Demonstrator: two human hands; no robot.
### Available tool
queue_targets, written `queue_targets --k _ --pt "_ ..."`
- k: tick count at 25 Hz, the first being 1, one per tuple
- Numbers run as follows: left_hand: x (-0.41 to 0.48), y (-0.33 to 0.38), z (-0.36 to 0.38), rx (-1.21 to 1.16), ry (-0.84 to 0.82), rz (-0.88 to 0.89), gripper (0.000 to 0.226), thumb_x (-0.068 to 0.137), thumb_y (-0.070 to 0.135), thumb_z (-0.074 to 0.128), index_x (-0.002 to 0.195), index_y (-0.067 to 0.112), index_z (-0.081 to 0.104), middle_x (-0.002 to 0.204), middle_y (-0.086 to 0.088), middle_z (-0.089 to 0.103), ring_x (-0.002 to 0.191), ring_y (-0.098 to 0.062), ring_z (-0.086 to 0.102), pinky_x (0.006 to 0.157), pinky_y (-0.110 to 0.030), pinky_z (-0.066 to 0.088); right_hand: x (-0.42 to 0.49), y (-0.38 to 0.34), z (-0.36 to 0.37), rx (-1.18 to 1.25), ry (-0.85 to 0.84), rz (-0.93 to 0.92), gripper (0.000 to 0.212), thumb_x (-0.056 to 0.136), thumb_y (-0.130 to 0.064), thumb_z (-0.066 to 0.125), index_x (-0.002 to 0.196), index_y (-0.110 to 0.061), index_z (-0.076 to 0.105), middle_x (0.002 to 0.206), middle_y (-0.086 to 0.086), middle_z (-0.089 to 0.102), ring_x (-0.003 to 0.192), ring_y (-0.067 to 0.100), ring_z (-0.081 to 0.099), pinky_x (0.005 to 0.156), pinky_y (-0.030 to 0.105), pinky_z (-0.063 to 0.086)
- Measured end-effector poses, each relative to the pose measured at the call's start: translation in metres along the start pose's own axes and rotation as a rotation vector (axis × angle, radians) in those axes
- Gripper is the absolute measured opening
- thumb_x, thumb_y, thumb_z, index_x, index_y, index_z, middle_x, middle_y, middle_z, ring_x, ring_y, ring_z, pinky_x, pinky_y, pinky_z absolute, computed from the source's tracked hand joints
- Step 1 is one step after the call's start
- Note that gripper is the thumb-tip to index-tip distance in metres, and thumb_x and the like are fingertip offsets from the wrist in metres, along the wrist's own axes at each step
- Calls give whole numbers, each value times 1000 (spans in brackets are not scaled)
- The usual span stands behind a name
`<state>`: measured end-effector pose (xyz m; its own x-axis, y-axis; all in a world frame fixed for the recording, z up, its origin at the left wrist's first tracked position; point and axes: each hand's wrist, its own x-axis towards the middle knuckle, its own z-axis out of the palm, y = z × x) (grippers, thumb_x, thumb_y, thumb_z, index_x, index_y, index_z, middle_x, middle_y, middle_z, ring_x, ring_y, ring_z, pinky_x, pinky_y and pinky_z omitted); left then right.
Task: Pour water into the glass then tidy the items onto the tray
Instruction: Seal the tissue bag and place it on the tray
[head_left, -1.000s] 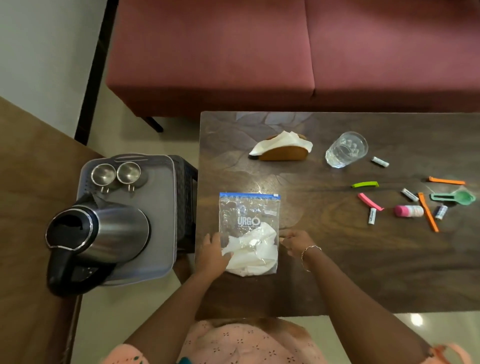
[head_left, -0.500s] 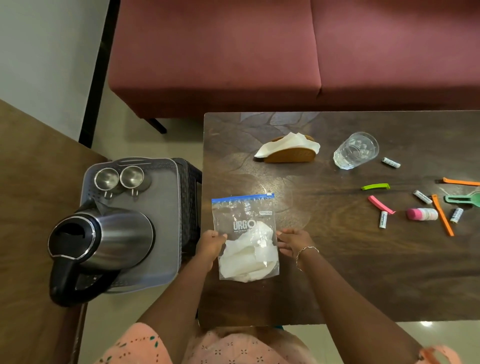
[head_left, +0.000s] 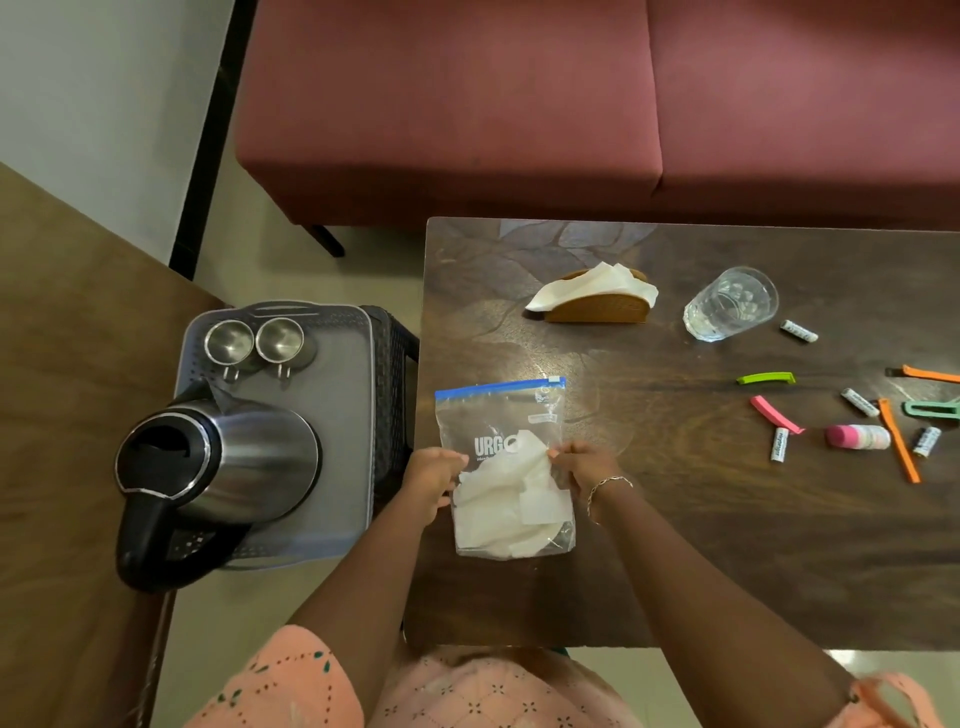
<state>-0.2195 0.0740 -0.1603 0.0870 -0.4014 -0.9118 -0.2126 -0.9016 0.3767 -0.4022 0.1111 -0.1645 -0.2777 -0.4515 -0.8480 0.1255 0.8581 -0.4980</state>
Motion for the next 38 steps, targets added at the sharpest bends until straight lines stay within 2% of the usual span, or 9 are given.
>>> queue_targets --k 4,7,10,14,17,22,29,33,38 --pt "-9 5 -16 -85 14 84 40 89 12 59 126 7 46 128 -13 49 119 -29 46 96 -43 40 -24 -24 -2 -70 -27 -249 24 82 5 58 63 -10 55 62 8 51 59 18 44 58 30 39" --pt "-23 25 -35 -180 -65 197 49 92 12 55 136 8 36 136 -13 47 126 -28 44 104 -43 35 -50 -48 -1 -79 -36 -434 12 81 3 60 71 -4 59 76 17 58 71 22 49 67 33 42" --pt "-43 60 -60 -258 -119 367 47 90 7 55 134 11 39 121 -13 57 114 -26 53 96 -44 41 -76 -74 7 -68 -54 -581 9 82 1 59 74 1 61 75 22 62 71 21 55 69 35 48" --pt "-73 106 -114 -162 -157 597 22 86 5 59 101 22 59 86 1 62 80 -14 61 70 -29 49 -107 -109 26 -36 -126 -698 24 80 4 60 70 -17 59 69 -7 65 65 3 62 61 16 51" --pt "-88 126 -155 -69 -115 681 17 84 3 61 79 19 62 75 2 58 68 -10 56 64 -26 44 -115 -129 53 -96 -138 -743 26 79 6 62 76 -20 58 64 -10 64 64 3 62 60 12 50" --pt "-92 136 -222 3 -3 763 24 83 -6 60 71 15 59 70 0 57 62 -8 50 55 -16 42 -111 -151 124 -241 -135 -763 24 77 1 66 76 -21 56 79 8 56 76 26 52 73 40 47" --pt "-50 117 -306 -6 76 703 26 82 -14 57 71 10 56 76 -7 60 70 -16 56 67 -26 48 -89 -153 220 -420 -179 -757 15 77 -3 67 91 -5 62 80 9 56 62 10 45 60 21 39" --pt "-20 102 -338 12 90 660 26 82 -13 57 73 12 58 75 -4 62 71 -12 59 66 -19 50 -80 -145 256 -490 -207 -723 16 80 -6 66 95 -6 63 86 6 59 70 14 49 72 31 45" --pt "2 93 -359 91 149 607 30 82 -12 58 66 13 53 64 -3 55 61 -10 48 61 -20 42 -67 -140 286 -608 -241 -697 19 81 -4 63 100 -1 64 85 5 58 65 5 46 69 23 40"
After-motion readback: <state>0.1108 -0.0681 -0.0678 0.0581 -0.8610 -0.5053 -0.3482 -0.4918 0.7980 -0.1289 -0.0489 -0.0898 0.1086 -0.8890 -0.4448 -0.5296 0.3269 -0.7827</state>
